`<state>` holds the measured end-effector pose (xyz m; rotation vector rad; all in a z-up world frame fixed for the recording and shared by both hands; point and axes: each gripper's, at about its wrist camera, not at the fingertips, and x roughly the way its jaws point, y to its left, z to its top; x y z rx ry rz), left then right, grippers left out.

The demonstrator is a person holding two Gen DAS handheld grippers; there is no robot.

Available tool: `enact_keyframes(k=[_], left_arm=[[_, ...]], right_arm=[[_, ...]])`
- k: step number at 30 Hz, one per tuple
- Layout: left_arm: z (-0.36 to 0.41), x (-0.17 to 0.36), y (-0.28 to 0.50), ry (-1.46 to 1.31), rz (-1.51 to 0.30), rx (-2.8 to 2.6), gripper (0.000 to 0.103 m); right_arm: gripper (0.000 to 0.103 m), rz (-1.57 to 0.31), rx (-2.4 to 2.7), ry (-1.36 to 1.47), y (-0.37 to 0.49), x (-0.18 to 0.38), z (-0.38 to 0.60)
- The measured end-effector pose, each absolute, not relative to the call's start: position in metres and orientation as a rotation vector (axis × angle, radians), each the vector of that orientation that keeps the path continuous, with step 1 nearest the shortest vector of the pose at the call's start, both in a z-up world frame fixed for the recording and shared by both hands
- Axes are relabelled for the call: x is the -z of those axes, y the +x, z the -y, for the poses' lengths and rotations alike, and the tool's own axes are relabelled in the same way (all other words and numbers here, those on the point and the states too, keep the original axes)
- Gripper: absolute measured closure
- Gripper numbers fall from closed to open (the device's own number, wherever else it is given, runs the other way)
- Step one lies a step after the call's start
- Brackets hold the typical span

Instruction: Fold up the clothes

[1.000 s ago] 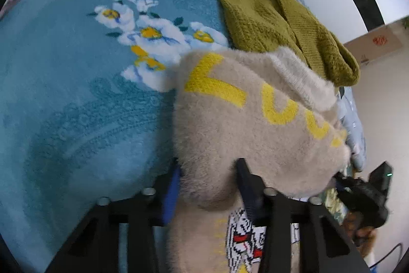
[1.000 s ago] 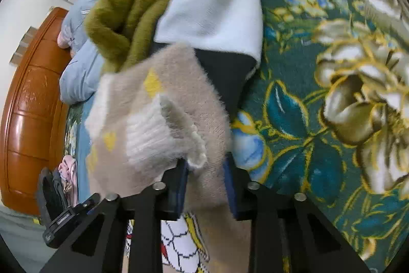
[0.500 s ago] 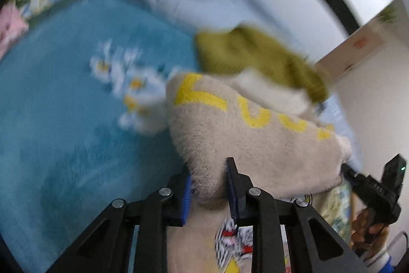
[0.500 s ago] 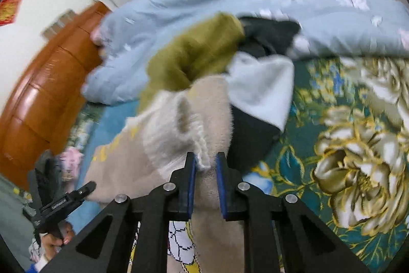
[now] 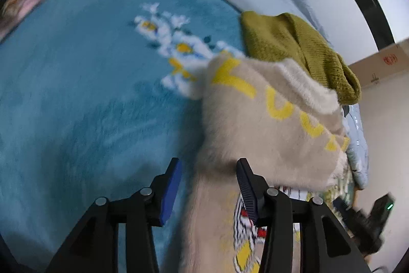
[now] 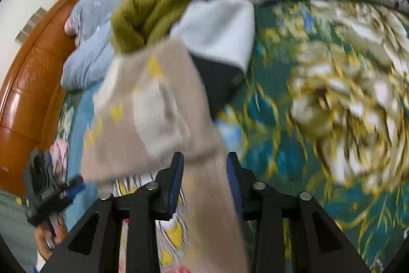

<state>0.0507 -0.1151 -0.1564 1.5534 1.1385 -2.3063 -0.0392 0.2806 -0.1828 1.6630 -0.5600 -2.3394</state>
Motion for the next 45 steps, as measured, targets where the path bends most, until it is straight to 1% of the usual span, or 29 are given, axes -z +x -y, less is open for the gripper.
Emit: enact_keyframes(k=[6, 11, 14, 24, 25, 26, 27, 28, 29, 30, 32, 33, 35, 40, 41, 45], left_arm=[[0.116, 0.169, 0.070, 1.717, -1.192, 2.156, 0.054], [0.097, 0.184, 0.074, 1.931, -1.127, 2.051, 0.054], [0.079, 0.192, 0.075, 2.075, -1.047, 1.997, 0.057], [0.036, 0.170, 0.092, 2.226, -1.021, 2.083, 0.057], [0.034, 0.169, 0.093, 2.235, -1.012, 2.086, 0.057], [0.031, 0.168, 0.093, 2.242, -1.003, 2.092, 0.057], [0.028, 0.165, 0.093, 2.244, -0.995, 2.104, 0.057], [0.026, 0.162, 0.094, 2.243, -0.986, 2.118, 0.060], [0.026, 0.159, 0.094, 2.236, -0.977, 2.136, 0.070], [0.028, 0.158, 0.092, 2.230, -0.982, 2.151, 0.075], [0.032, 0.155, 0.091, 2.217, -1.001, 2.177, 0.089], [0.036, 0.155, 0.092, 2.205, -1.051, 2.178, 0.089], [0.050, 0.158, 0.092, 2.154, -1.211, 2.186, 0.091], [0.093, 0.166, 0.084, 1.858, -1.782, 2.158, 0.091], [0.102, 0.169, 0.081, 1.801, -1.858, 2.131, 0.091], [0.125, 0.179, 0.067, 1.653, -2.003, 2.029, 0.089]], right_arm=[[0.067, 0.575, 2.223, 1.779, -0.003, 0.202, -0.291], [0.067, 0.661, 2.156, 1.810, 0.017, 0.212, -0.299], [0.067, 0.654, 2.127, 1.830, 0.025, 0.215, -0.297], [0.067, 0.628, 1.933, 1.921, 0.063, 0.230, -0.303], [0.068, 0.624, 1.913, 1.925, 0.067, 0.231, -0.303], [0.075, 0.622, 1.893, 1.928, 0.070, 0.230, -0.303], [0.087, 0.620, 1.872, 1.930, 0.072, 0.230, -0.302], [0.091, 0.613, 1.860, 1.926, 0.075, 0.228, -0.301], [0.092, 0.625, 1.851, 1.902, 0.075, 0.225, -0.301], [0.092, 0.662, 1.834, 1.866, 0.073, 0.221, -0.303], [0.092, 0.733, 1.815, 1.798, 0.069, 0.214, -0.303], [0.093, 0.768, 1.815, 1.763, 0.064, 0.209, -0.303], [0.093, 0.849, 1.817, 1.692, 0.053, 0.199, -0.303], [0.093, 1.074, 1.809, 1.493, 0.011, 0.172, -0.310], [0.093, 1.122, 1.814, 1.452, -0.001, 0.168, -0.309], [0.093, 1.291, 1.847, 1.354, -0.051, 0.164, -0.310]])
